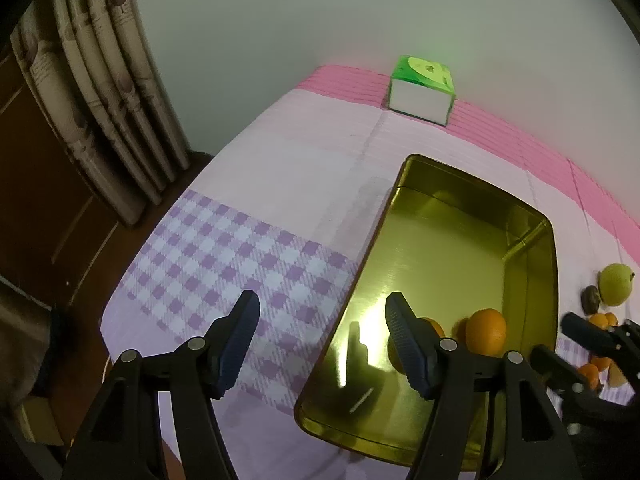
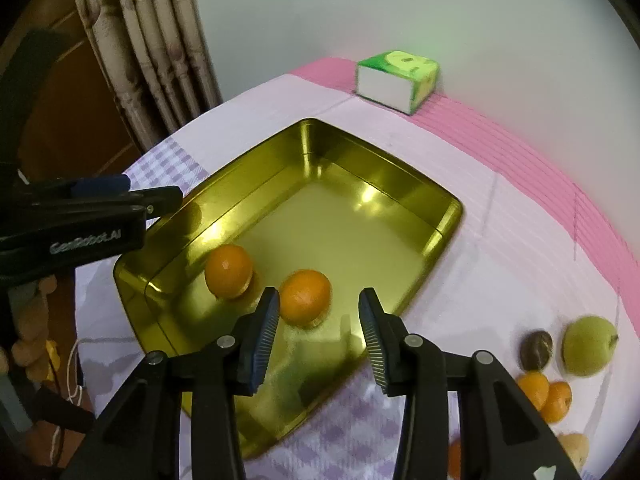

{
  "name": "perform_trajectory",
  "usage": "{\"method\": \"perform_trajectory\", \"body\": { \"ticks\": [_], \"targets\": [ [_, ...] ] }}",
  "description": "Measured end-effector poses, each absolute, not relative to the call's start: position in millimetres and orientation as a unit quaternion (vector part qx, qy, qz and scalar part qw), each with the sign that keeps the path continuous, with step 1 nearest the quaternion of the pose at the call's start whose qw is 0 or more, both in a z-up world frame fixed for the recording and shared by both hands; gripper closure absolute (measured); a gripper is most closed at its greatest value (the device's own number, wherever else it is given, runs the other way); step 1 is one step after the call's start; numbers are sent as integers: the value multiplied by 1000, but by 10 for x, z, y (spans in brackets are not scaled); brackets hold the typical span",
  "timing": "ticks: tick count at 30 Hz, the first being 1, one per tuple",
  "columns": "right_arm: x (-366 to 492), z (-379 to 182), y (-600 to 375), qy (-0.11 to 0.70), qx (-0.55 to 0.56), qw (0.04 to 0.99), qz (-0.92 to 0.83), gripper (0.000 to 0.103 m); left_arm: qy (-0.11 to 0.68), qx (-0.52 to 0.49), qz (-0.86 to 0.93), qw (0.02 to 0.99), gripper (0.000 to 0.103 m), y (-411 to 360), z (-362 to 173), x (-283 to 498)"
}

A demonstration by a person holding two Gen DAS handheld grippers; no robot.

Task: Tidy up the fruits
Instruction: 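Lower the mandarin into the tray and open the right gripper, then move the right gripper back to the dark brown fruit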

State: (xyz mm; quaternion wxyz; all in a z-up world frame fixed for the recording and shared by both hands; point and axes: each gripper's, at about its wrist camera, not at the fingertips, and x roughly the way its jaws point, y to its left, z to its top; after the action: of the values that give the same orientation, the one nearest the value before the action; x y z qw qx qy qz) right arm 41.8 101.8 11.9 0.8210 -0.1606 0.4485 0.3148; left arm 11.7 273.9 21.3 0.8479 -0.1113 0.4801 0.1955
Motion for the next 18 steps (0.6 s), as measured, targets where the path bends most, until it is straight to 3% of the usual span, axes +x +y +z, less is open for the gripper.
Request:
{"method": "perform_trajectory", "body": {
  "ticks": [18],
  "targets": [
    [116, 236, -886, 472, -88, 857, 186, 63, 475, -64, 146, 865, 36, 2329, 257, 158]
  ]
}}
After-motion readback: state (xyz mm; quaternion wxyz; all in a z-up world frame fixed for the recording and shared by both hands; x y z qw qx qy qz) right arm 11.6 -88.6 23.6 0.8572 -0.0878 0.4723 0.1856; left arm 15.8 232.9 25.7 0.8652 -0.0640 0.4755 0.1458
